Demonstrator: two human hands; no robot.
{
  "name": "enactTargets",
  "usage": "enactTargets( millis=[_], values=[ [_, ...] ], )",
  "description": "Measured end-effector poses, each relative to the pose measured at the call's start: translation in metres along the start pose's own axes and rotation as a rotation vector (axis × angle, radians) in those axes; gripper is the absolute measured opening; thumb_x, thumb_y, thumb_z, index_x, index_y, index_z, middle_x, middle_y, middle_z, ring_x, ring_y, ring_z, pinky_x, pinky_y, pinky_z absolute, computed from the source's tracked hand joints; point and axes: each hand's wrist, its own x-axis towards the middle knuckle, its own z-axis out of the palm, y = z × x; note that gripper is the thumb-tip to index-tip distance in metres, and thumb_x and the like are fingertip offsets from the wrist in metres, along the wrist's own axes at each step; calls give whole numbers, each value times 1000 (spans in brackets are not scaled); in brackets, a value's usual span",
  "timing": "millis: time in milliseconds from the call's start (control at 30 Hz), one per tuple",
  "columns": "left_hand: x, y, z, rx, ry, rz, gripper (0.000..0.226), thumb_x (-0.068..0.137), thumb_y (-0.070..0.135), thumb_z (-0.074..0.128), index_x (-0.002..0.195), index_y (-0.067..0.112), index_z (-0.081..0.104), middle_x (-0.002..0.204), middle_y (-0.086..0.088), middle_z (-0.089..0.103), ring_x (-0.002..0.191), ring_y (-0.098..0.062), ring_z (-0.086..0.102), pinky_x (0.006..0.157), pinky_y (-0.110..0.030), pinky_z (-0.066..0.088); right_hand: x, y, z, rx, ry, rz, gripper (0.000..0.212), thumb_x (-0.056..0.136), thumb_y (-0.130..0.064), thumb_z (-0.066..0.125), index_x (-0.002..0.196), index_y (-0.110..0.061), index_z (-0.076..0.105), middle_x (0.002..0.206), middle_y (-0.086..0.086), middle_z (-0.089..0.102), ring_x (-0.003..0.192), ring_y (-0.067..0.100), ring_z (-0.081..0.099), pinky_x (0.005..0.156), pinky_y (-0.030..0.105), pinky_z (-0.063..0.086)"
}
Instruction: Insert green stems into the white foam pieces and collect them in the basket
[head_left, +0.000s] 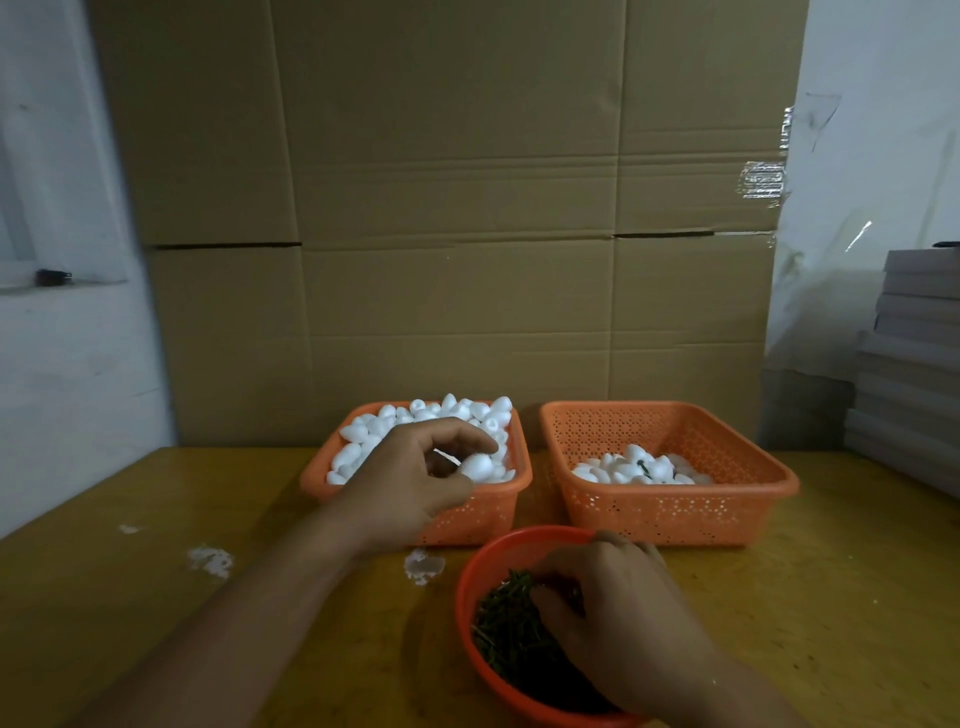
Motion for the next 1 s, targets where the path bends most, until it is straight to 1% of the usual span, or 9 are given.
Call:
enactTargets(
  millis=[200, 333, 400, 533, 700, 800, 867, 933, 1000],
  values=[
    [-29, 5, 14, -160, -19, 13, 18, 90, 6, 71, 96, 21, 63, 96, -1, 70, 92, -23, 73, 76, -39, 57, -1, 1, 0, -3, -2, -9, 21, 93, -46, 52, 109, -43, 65, 94, -23, 65, 98, 2, 51, 96, 35, 40],
    [-42, -4, 21, -188, -37, 28, 29, 89, -2, 67, 94, 26, 62, 94, -7, 72, 95, -33, 70, 76, -38, 56, 0, 2, 0, -3, -33, -13, 21, 93, -43, 55, 110, -41, 67, 97, -21, 65, 101, 2, 50, 97, 34, 41],
    [-47, -8, 25, -209, -28, 40, 33, 88, -4, 66, 97, 28, 62, 98, -6, 70, 96, -27, 71, 81, -38, 57, 0, 3, -1, 1, -49, -14, 21, 92, -41, 58, 111, -42, 68, 99, -22, 64, 102, 2, 50, 97, 32, 43],
    [-54, -9, 31, -235, -33, 50, 29, 85, 12, 67, 105, 33, 64, 102, -1, 69, 98, -21, 71, 82, -31, 57, 1, 4, -2, -29, -97, -31, 22, 93, -40, 56, 110, -40, 70, 91, -18, 57, 103, 8, 49, 94, 31, 45],
    [-58, -5, 36, -220, -110, 28, 31, 88, 20, 61, 110, 40, 70, 102, 0, 71, 95, -17, 70, 86, -29, 56, 4, 7, 0, -59, -214, -34, 24, 92, -51, 55, 108, -38, 68, 103, -11, 67, 109, 14, 50, 93, 33, 45],
    [-61, -2, 39, -258, -185, 16, 38, 86, 14, 67, 114, 40, 70, 110, 0, 72, 104, -18, 69, 93, -31, 55, 5, 9, 3, -119, -291, -17, 33, 87, -54, 57, 114, -38, 64, 110, -9, 68, 116, 20, 48, 94, 34, 45],
    [-63, -1, 41, -262, -212, 13, 46, 84, 7, 71, 115, 40, 69, 112, -4, 72, 108, -22, 68, 96, -34, 54, 6, 9, 5, -143, -318, -13, 33, 86, -52, 57, 111, -32, 65, 109, -6, 68, 114, 24, 50, 89, 33, 43],
    [-64, -1, 43, -259, -206, 16, 47, 85, 2, 70, 113, 40, 70, 107, -4, 72, 102, -17, 70, 90, -30, 56, 7, 10, 7, -149, -326, -21, 32, 88, -49, 57, 107, -27, 67, 109, -4, 68, 112, 25, 53, 88, 31, 42],
    [-64, 1, 45, -287, -186, 11, 39, 87, 6, 70, 111, 37, 71, 99, -6, 73, 89, -15, 70, 82, -27, 55, 8, 10, 8, -147, -325, -22, 31, 89, -47, 57, 106, -24, 69, 108, -3, 69, 108, 23, 57, 88, 29, 44]
  ],
)
